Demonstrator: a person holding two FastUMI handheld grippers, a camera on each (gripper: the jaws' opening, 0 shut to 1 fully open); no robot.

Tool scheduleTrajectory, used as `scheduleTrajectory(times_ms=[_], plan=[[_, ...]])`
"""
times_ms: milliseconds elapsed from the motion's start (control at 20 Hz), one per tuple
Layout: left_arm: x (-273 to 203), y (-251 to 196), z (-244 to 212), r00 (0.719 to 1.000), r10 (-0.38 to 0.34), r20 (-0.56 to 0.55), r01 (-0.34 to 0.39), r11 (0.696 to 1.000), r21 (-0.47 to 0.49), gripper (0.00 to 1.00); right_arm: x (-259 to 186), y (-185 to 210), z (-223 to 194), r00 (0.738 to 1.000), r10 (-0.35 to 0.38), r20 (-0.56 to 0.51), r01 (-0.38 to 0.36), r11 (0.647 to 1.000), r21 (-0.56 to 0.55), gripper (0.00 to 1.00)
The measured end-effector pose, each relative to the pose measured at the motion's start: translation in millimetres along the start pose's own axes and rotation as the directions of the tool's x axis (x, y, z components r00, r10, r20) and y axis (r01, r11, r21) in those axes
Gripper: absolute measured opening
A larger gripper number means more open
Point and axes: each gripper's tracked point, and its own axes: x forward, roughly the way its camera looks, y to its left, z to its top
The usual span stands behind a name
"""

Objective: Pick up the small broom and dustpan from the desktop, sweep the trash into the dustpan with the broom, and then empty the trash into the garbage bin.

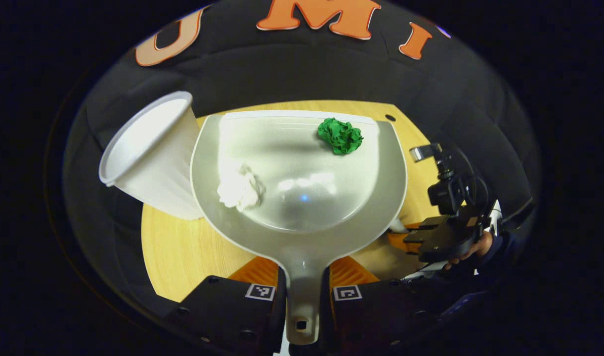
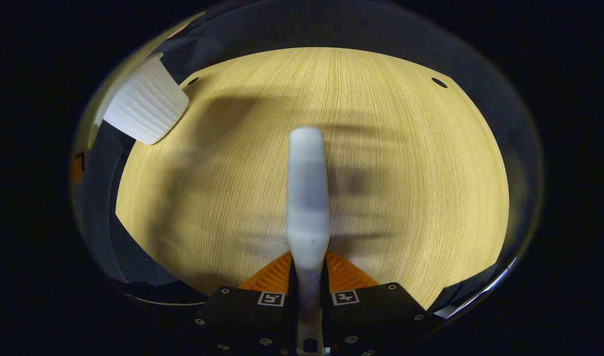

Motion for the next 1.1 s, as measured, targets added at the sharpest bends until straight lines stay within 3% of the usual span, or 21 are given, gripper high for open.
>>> scheduleTrajectory(times_ms=[150, 250, 500, 650, 750, 850, 1100], plan=[[16, 6, 10, 0.999, 0.039, 0.038, -0.038, 0.998, -0.045, 0.28, 3, -1, 0, 1.0, 0.007, 0.0, -0.007, 1.0, -0.022, 0.2], [-1, 8, 16, 0.996, 0.079, 0.036, -0.076, 0.994, -0.082, 0.28, 4, 1, -1, 1.0, 0.014, -0.001, -0.014, 0.999, -0.035, 0.2], [-61, 118, 40, 0.971, 0.234, 0.041, -0.225, 0.961, -0.159, 0.28, 4, 1, -1, 1.0, 0.025, 0.003, -0.025, 0.999, -0.041, 0.2], [-89, 206, 55, 0.919, 0.392, 0.027, -0.386, 0.914, -0.125, 0.28, 5, 1, -1, 1.0, 0.027, 0.004, -0.027, 0.999, -0.04, 0.2], [-97, 241, 59, 0.895, 0.445, 0.001, -0.443, 0.891, -0.098, 0.28, 7, 1, 1, 1.0, 0.029, 0.004, -0.029, 0.999, -0.033, 0.2], [-90, 265, 55, 0.877, 0.479, -0.034, -0.481, 0.875, -0.062, 0.28, 7, 1, 1, 1.0, 0.031, 0.002, -0.031, 0.999, -0.023, 0.2], [-95, 271, 54, 0.856, 0.509, -0.086, -0.508, 0.86, 0.044, 0.28, 11, 3, 4, 1.0, 0.026, -0.008, -0.026, 1.0, -0.004, 0.2]])
